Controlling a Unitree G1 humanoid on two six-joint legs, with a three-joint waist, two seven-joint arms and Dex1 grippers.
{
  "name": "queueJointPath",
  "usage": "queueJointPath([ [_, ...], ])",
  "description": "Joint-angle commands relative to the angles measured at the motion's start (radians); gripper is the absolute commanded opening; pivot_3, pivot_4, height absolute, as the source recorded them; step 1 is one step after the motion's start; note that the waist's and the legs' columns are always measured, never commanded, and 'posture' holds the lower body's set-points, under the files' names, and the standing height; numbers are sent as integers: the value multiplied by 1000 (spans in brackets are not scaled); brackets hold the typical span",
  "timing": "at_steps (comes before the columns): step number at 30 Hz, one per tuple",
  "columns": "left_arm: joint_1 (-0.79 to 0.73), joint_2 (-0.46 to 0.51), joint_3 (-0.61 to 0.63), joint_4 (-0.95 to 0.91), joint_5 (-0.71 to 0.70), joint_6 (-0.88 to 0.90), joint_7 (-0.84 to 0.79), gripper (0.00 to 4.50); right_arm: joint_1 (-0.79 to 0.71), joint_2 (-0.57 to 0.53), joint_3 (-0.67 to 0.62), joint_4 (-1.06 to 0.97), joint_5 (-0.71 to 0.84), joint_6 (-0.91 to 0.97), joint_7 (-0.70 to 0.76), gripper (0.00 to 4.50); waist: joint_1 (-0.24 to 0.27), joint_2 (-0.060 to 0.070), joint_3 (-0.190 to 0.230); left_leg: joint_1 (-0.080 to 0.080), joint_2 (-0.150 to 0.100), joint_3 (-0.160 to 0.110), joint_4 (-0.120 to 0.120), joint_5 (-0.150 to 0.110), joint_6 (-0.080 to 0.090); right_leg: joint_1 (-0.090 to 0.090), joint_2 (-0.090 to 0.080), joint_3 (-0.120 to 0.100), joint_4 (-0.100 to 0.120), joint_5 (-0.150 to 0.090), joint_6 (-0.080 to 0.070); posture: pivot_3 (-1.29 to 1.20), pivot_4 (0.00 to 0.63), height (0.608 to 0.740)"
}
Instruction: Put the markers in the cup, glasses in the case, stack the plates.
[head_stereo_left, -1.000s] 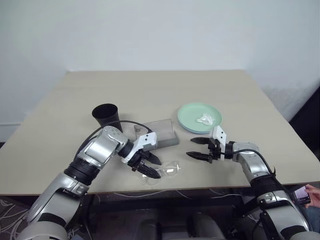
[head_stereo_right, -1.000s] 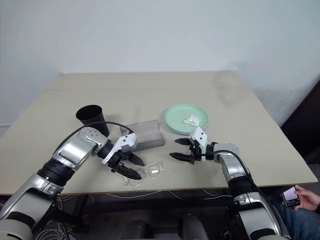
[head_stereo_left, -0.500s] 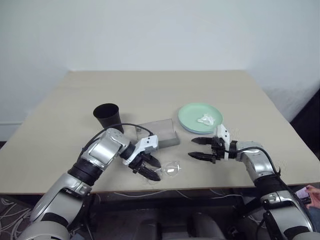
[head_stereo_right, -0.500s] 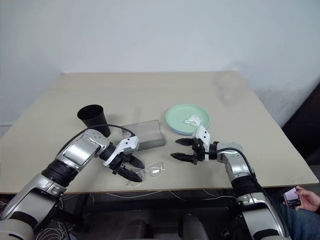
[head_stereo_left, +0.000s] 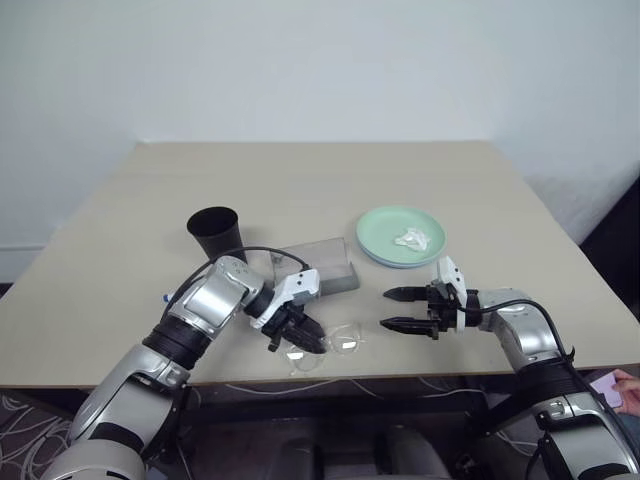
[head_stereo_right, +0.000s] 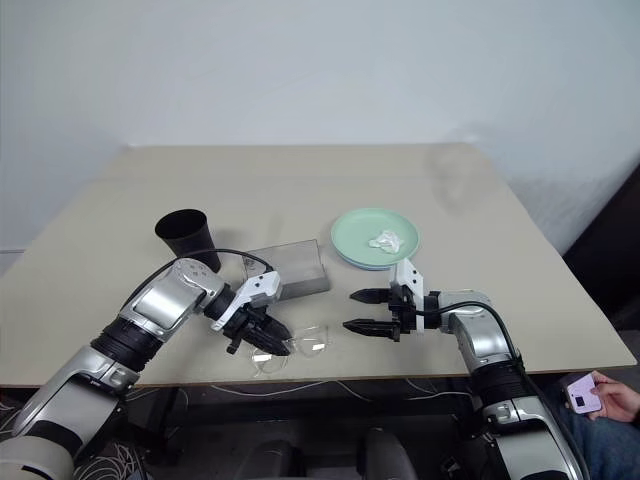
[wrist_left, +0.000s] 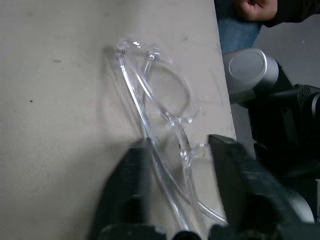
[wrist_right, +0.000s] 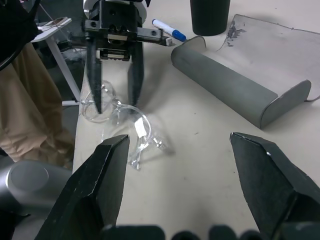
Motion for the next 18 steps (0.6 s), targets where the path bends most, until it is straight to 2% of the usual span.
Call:
queueJointPath([
  [1,-28,-4,24,7,9,-18,13,513,-23,-3,-9,-20,10,-14,-5,3496,0,0,0,0,0,0,0,0,0,0,0,0,0,0,0,0,0,721],
  [13,-39,-4,59,29,-4,-32,25,513,-37,-1,-3,6,-7,-34,-18,3496,0,0,0,0,0,0,0,0,0,0,0,0,0,0,0,0,0,721],
  [16,-43,-4,66,35,-6,-33,27,12,-42,0,-1,13,-10,-38,-20,3496,0,0,0,0,0,0,0,0,0,0,0,0,0,0,0,0,0,721],
  [18,-45,-3,69,35,-6,-36,28,12,-45,1,1,18,-12,-41,-21,3496,0,0,0,0,0,0,0,0,0,0,0,0,0,0,0,0,0,721],
])
